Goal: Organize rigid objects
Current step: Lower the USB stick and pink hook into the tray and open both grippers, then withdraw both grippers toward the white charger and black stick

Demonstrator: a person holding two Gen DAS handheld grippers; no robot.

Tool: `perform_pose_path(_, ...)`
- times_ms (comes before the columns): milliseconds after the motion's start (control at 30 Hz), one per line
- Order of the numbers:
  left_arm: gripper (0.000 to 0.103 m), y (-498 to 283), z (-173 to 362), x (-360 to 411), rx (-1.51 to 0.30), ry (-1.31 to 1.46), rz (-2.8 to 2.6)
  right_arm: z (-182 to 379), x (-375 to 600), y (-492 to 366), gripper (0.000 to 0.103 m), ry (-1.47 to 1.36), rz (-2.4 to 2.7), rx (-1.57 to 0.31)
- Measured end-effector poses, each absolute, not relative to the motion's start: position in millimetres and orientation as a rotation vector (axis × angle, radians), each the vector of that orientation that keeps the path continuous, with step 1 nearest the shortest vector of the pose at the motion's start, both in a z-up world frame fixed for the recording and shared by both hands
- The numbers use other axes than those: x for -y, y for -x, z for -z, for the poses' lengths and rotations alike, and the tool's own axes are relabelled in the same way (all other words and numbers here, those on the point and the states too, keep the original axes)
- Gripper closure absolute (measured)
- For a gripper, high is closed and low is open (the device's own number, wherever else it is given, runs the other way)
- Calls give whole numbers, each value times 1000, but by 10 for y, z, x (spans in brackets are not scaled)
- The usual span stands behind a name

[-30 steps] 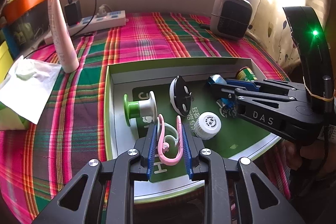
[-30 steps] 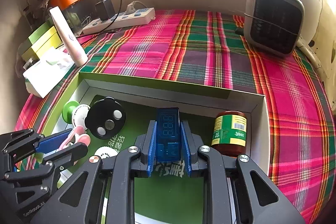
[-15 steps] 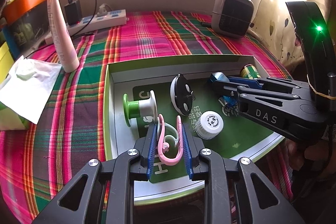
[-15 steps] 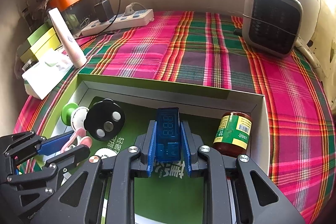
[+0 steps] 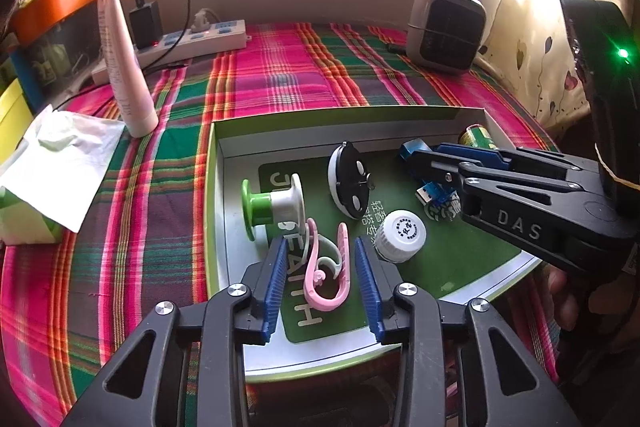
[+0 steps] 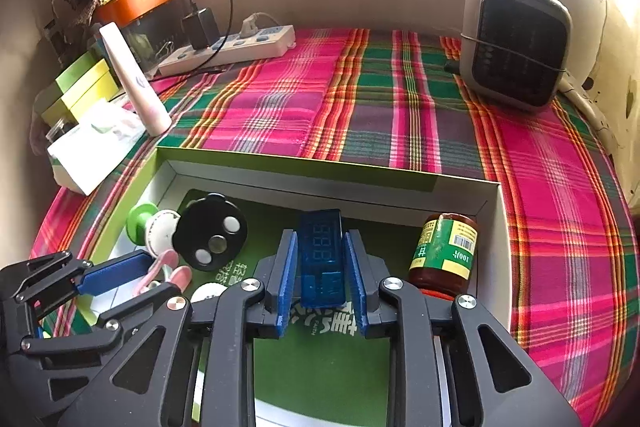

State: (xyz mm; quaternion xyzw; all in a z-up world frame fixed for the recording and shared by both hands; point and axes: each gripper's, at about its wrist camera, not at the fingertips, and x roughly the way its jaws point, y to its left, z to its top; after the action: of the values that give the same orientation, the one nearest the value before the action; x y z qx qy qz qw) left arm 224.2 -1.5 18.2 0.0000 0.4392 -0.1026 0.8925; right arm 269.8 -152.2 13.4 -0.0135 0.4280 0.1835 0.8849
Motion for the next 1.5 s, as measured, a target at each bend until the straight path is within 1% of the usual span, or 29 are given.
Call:
perform_pose_path(100,65,-2204,-221,4,-900,2,212,-160,1517,-2648,73,25,-383,-884)
perform_pose_path(833,64,-1738,-485,-86,-820,39,188,-420,1549,-2119,72,-32,-410,-812)
perform_pose_path(1367,64,-1249,-591,-73,-781,45,194,-401,1600,-1610,71,-54,-415,-804)
perform_pose_path(1400,64,-1223,-586,-84,-781,50,197,-384,1605,-1574,69,-54,-414,-807)
perform_pose_path(1433,64,-1190,-578,-98,-781,58,199,-368,1616,-1533,64,-55,-412,-810)
perform_pose_path(1500,64,-1142,-563,-121,-785,68,194,-356,1620,-1477,59,-55,-411,-811)
